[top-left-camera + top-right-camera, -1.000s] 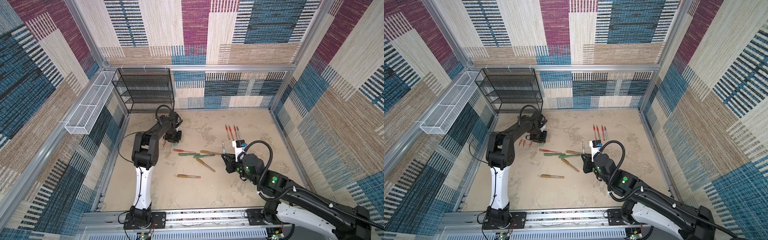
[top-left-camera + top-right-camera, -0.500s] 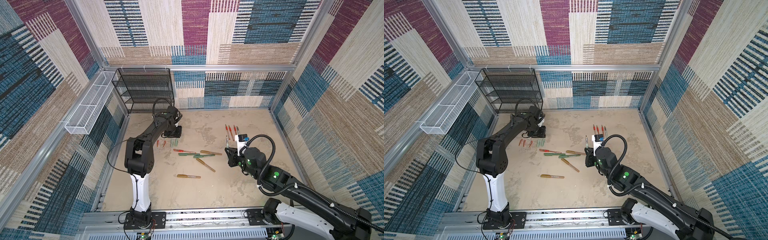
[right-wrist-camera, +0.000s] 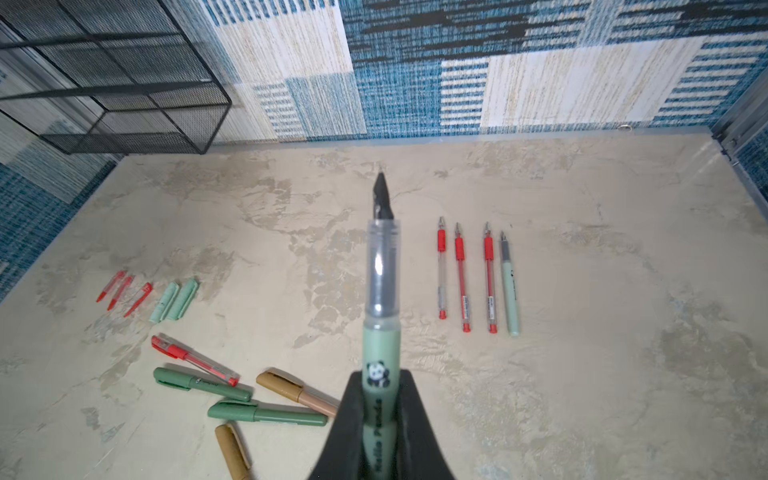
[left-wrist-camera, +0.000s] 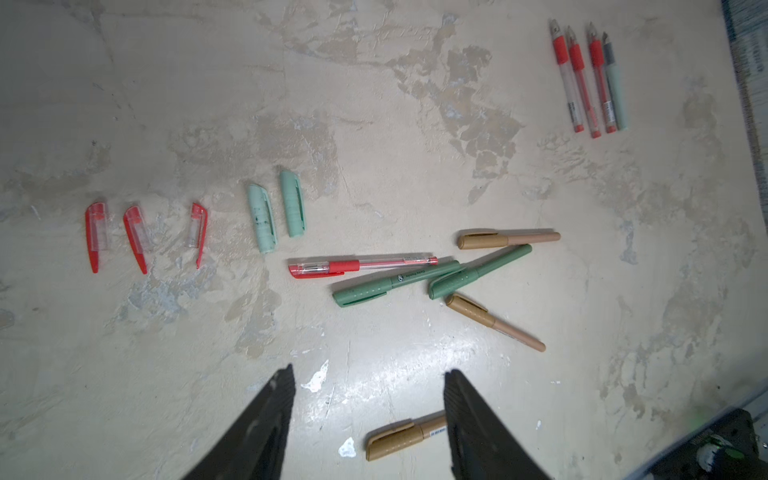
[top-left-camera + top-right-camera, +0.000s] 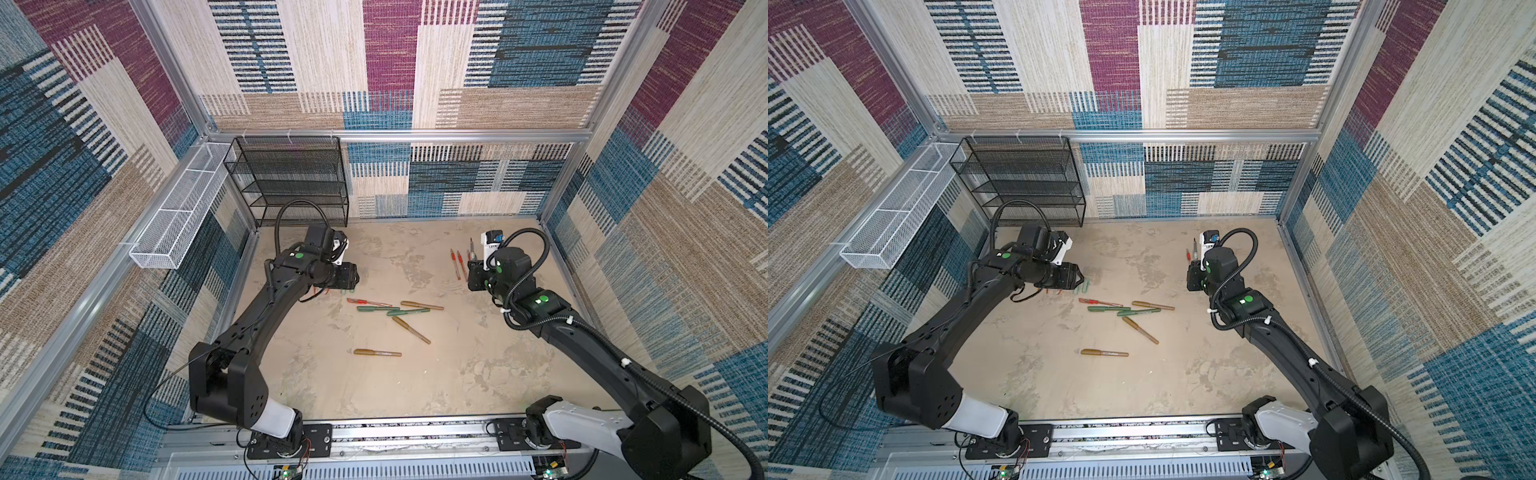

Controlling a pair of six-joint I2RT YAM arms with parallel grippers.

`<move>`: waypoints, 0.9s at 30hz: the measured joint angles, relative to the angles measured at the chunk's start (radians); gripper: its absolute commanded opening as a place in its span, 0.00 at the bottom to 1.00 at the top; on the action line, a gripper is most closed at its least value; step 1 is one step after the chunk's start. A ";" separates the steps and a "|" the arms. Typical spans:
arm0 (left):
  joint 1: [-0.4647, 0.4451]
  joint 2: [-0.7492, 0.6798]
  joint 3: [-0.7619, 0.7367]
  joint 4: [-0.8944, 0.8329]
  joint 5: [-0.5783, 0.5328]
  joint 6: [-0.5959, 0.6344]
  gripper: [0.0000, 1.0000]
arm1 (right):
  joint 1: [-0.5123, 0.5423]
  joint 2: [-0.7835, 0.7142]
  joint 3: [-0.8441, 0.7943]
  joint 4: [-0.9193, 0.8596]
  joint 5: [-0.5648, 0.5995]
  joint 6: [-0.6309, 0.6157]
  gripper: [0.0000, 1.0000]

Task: Open the pen caps
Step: 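Set the pale green cap by the other caps while the right carries the pen, then lower the uncapped pen beside the row of pens and open the right gripper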

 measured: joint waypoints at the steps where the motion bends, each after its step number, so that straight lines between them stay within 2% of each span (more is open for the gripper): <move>1: 0.000 -0.036 -0.032 0.013 0.000 0.008 0.71 | -0.024 0.027 0.014 0.001 -0.018 -0.010 0.00; 8: 0.016 -0.261 -0.218 0.108 0.016 0.071 0.81 | -0.154 0.174 0.069 0.023 -0.090 -0.059 0.00; 12: 0.065 -0.351 -0.283 0.142 0.043 0.097 0.87 | -0.243 0.256 0.077 0.044 -0.124 -0.081 0.00; 18: 0.224 -0.419 -0.364 0.195 0.129 0.095 0.94 | -0.320 0.393 0.114 0.069 -0.174 -0.116 0.00; 27: 0.280 -0.449 -0.385 0.235 0.172 0.097 0.94 | -0.375 0.598 0.234 0.079 -0.230 -0.205 0.03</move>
